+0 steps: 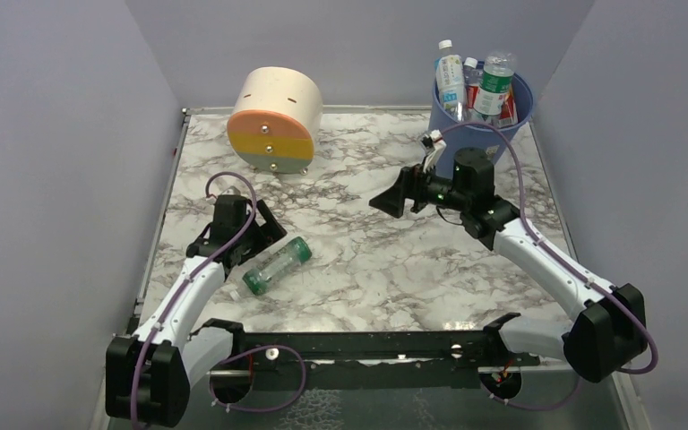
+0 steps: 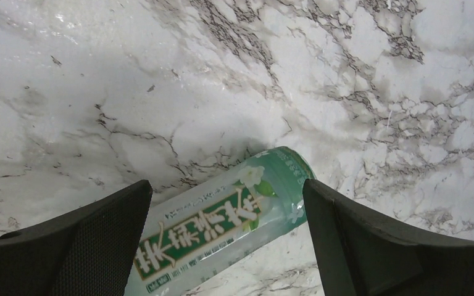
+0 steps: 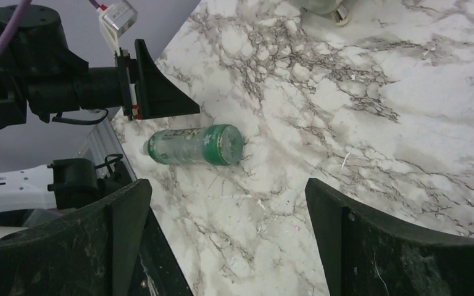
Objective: Put the plastic bottles in the bin
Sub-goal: Move the plastic bottle to the center of the board.
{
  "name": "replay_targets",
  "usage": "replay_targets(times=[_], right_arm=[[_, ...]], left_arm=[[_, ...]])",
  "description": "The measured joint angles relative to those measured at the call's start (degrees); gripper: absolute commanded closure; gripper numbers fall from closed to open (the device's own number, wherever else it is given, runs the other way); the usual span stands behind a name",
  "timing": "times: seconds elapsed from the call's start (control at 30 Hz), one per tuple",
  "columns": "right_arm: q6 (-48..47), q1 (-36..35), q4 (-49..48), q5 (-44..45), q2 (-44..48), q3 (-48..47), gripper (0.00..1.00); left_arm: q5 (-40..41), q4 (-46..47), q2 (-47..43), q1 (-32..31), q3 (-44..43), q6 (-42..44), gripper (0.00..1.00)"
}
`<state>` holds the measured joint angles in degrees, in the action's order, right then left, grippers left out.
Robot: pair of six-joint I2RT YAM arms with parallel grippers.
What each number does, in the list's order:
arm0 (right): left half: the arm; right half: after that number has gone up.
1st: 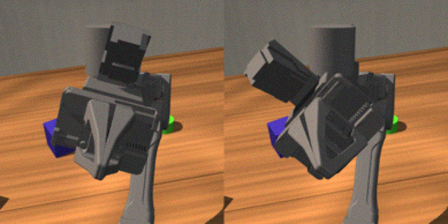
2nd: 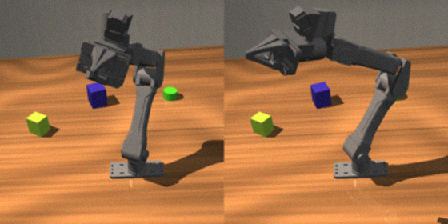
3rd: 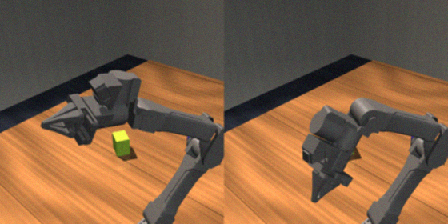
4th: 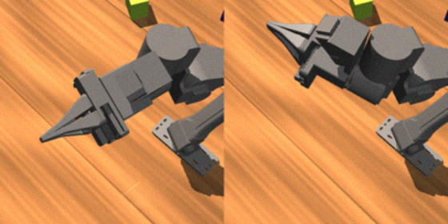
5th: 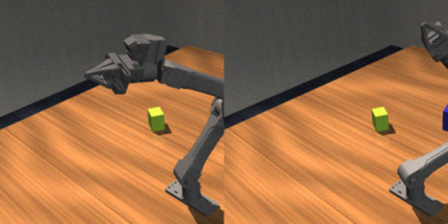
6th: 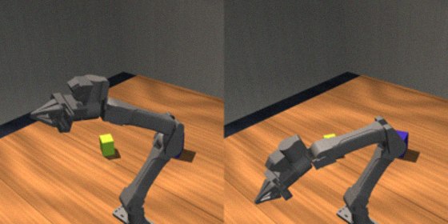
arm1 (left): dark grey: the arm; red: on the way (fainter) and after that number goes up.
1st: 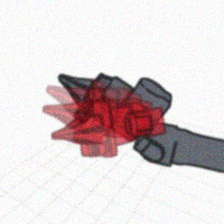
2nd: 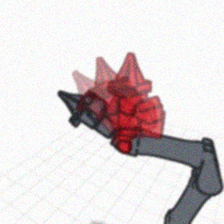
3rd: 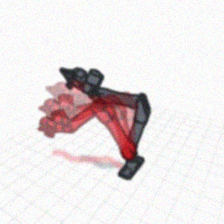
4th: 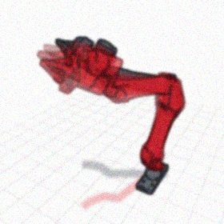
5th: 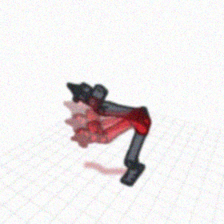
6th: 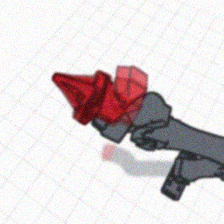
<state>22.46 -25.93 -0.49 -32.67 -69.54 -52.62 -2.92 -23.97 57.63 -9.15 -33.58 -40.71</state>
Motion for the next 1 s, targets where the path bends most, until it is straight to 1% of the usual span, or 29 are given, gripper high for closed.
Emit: replay_targets(times=[0.17,0.27,0.33,0.43,0.57,0.67,0.77,1.0], right_arm=[[-0.2,-2.1,0.4,0.0,-0.3,0.6,0.05],[-1.4,-5.8,1.1,0.3,-1.2,0.7,0.06],[-2.1,-9.6,1.9,0.6,-2.4,1.2,0.09],[-2.5,-17.2,2.2,2.2,-5.4,3.8,0.12],[-1.6,-28.9,3.3,5.3,-11.8,7.2,0.13],[-0.1,-35.3,3.4,6.6,-15.4,8.0,0.13],[2.2,-37.6,1.4,6.5,-17.7,8.3,0.13],[8.5,-37.7,-8.1,3.8,-24.0,7.6,0.13]], left_arm=[[0.0,-2.2,-2.6,-2.1,-0.6,-0.4,0.01],[0.0,-3.7,-5.0,-3.1,-1.6,-0.7,0.01],[-0.1,-4.3,-6.4,-3.4,-2.4,-0.9,0.01],[-0.3,-4.8,-7.9,-3.5,-3.3,-1.1,0.01],[-0.7,-5.7,-8.6,-3.6,-3.3,-1.6,0.01],[-0.7,-5.8,-10.1,-3.6,-2.6,-2.3,0.01],[-0.7,-5.9,-11.4,-3.6,-1.4,-2.8,0.01],[-1.2,-6.0,-12.6,-3.7,1.4,-4.1,0.01]])
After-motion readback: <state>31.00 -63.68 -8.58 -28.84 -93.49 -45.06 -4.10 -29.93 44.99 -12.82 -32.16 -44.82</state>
